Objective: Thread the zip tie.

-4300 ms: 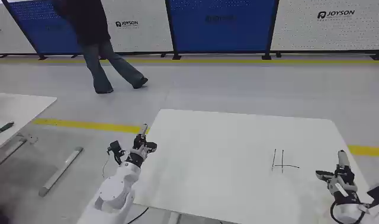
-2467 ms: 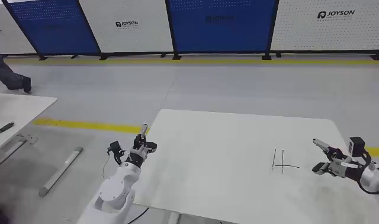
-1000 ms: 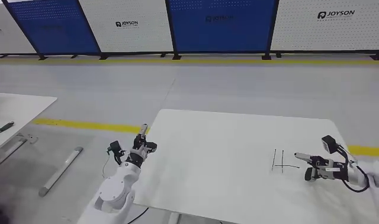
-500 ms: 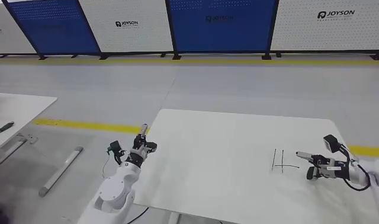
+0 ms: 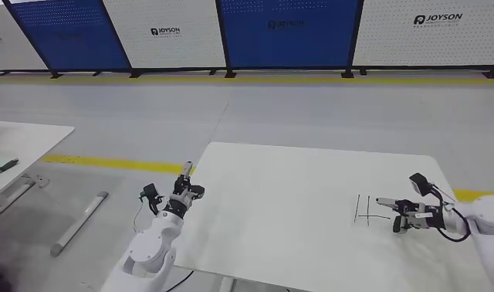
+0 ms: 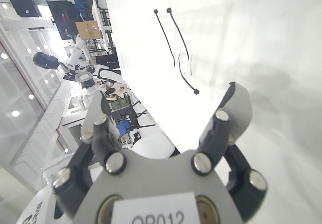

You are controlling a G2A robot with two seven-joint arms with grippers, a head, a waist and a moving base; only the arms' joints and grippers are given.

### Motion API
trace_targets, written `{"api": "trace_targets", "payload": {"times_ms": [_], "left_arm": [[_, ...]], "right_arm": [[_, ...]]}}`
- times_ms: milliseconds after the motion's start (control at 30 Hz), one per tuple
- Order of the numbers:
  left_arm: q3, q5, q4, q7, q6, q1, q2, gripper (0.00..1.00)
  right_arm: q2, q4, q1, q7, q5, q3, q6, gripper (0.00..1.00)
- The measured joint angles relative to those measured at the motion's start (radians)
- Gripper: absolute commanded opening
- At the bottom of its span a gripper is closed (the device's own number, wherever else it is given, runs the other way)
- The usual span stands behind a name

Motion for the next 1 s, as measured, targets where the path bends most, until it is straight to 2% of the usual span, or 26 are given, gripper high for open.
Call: {"api": "trace_targets", "payload": {"times_ms": [100, 167, 200, 267, 300, 433, 700, 800, 967, 1000], "left_arm": [[0.0, 0.0, 0.0, 0.0, 0.0, 0.0, 0.0, 1.0], [0.0, 0.0, 0.0, 0.0, 0.0, 0.0, 0.0, 1.0], [0.0, 0.0, 0.0, 0.0, 0.0, 0.0, 0.0, 1.0], [0.0, 0.0, 0.0, 0.0, 0.0, 0.0, 0.0, 1.0], [0.0, 0.0, 0.0, 0.0, 0.0, 0.0, 0.0, 1.0], [0.0, 0.0, 0.0, 0.0, 0.0, 0.0, 0.0, 1.0], [0.0, 0.0, 0.0, 0.0, 0.0, 0.0, 0.0, 1.0], [0.0, 0.0, 0.0, 0.0, 0.0, 0.0, 0.0, 1.0], [0.0, 0.0, 0.0, 0.0, 0.0, 0.0, 0.0, 1.0], [0.0, 0.0, 0.0, 0.0, 0.0, 0.0, 0.0, 1.0]], "right_arm": [[-0.003, 0.038, 0.015, -0.001, 0.001, -0.012, -0.007, 0.67], [-0.005, 0.062, 0.025, -0.003, 0.002, -0.02, -0.013, 0.68], [-0.006, 0.071, 0.029, -0.004, 0.003, -0.024, -0.015, 0.63], [-0.008, 0.091, 0.038, -0.004, 0.005, -0.03, -0.022, 0.61], [-0.009, 0.099, 0.041, -0.003, 0.006, -0.032, -0.025, 0.51], [-0.009, 0.129, 0.055, 0.002, 0.009, -0.038, -0.04, 0.41], [-0.009, 0.173, 0.072, 0.009, 0.02, -0.046, -0.055, 0.3], [-0.011, 0.182, 0.077, 0.011, 0.021, -0.055, -0.056, 0.31], [-0.016, 0.198, 0.087, 0.012, 0.024, -0.069, -0.058, 0.25], [-0.017, 0.201, 0.089, 0.012, 0.024, -0.071, -0.059, 0.19]]}}
